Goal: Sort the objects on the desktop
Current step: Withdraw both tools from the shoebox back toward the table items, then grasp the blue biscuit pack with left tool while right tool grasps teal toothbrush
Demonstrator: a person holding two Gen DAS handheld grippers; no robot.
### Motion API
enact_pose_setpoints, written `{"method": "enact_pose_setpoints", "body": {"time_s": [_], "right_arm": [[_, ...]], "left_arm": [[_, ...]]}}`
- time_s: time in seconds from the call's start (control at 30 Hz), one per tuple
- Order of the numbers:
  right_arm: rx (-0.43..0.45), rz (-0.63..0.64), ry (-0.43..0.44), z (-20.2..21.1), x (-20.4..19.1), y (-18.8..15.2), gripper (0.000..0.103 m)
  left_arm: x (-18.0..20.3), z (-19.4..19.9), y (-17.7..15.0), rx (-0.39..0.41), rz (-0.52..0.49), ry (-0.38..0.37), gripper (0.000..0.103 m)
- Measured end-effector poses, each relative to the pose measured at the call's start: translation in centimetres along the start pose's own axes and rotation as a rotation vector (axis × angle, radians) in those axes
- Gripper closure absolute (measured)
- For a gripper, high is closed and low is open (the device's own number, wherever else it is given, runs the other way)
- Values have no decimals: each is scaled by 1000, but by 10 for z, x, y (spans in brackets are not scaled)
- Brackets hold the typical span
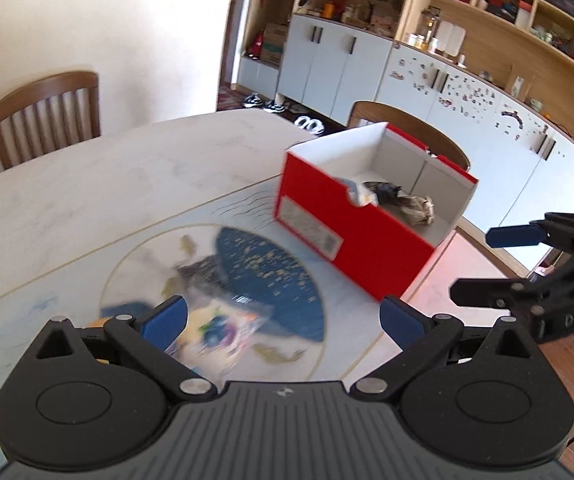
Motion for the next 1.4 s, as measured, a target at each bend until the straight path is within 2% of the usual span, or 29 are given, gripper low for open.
{"method": "enact_pose_setpoints", "body": {"time_s": [0.23,0.63,0.97,1.2,1.4], "right_arm": [[-3,37,21,-7,-31,-13,7],[-28,62,127,-25,-78,-33,11],[-70,98,192,-48,-103,-56,16],[-103,163,221,-70,-120,-71,23],[-123,234,236,-82,-132,-84,36]], "left_arm": [[-37,15,-27,-11,18,55,0],[-65,36,-90,-51,-23,41,0],[-76,25,-129,-110,-77,21,0],[-79,21,-140,-92,-108,0,0],[-80,17,-143,-88,-141,-10,1]]}}
Point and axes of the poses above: each gripper's, at about its wrist camera, not at the fingertips, and z roughly against the way its jaws point, x to its right, y to its top, the point moved 7 cm from there along -z, roughly the way its jaws point, and after that the axes turned 8 degrees about x, right-handed, at the moved point
